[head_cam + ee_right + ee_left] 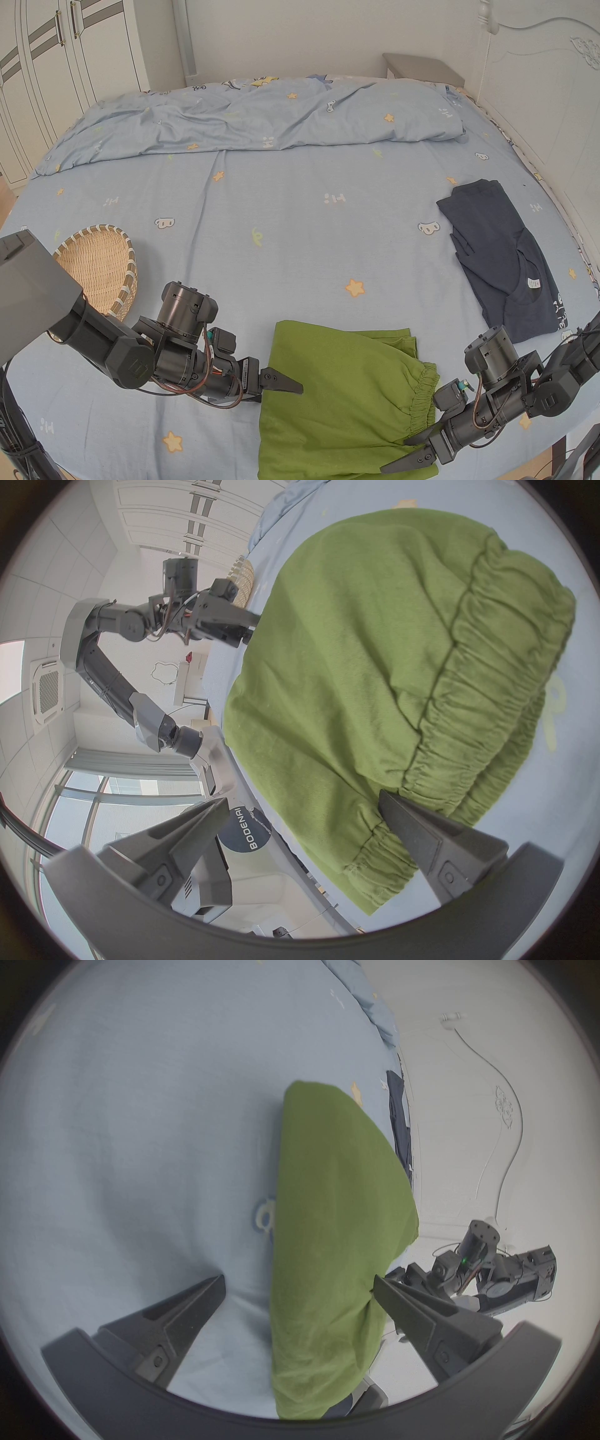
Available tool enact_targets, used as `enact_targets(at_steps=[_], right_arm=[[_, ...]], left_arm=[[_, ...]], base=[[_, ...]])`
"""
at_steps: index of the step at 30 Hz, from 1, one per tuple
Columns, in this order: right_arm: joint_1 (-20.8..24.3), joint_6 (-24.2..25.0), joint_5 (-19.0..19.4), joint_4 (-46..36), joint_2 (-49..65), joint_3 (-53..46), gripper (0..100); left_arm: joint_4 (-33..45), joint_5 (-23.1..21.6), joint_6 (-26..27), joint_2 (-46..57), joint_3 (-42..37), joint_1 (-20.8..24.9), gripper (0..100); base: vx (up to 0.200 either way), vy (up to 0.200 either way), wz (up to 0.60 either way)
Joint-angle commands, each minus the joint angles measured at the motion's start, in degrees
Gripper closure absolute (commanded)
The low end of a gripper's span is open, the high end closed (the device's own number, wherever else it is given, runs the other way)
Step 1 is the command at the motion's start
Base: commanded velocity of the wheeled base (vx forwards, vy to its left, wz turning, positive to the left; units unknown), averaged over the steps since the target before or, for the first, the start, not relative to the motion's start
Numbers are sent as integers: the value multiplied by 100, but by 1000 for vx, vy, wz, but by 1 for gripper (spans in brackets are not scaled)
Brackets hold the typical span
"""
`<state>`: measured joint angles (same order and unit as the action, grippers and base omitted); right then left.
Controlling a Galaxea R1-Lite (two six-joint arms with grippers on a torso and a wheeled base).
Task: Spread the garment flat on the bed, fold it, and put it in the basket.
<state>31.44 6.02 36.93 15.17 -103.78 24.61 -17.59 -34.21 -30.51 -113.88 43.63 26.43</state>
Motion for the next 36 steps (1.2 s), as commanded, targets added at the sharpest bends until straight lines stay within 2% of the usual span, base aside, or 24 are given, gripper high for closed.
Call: enact_targets(at_steps=[1, 8, 13, 17, 29, 30, 36], right_arm=[[-314, -75, -19, -5, -72, 0, 0], [-393, -119, -19, 13, -283, 35, 0], [-393, -119, -1, 57, -274, 17, 0], [-393, -110, 8, 197, -283, -35, 0], [-367, -66, 359, 276, -151, -53, 0], [-367, -66, 359, 276, -151, -53, 0], [-402, -66, 359, 276, -143, -44, 0]], left_arm=[[-7, -7, -51, 15, -109, 222, 0], [-7, -7, -122, 15, -153, 504, 0], [-95, -7, -473, 42, -144, 741, 0], [-271, 2, -543, -20, -162, 864, 0], [-623, 46, -754, -380, -83, 1084, 0], [-658, 46, -790, -389, -74, 1092, 100], [-755, 63, -939, -459, -12, 1163, 100]], base=[[0, 0, 0], [0, 0, 0], [0, 0, 0], [0, 0, 0], [0, 0, 0], [0, 0, 0], [0, 0, 0]])
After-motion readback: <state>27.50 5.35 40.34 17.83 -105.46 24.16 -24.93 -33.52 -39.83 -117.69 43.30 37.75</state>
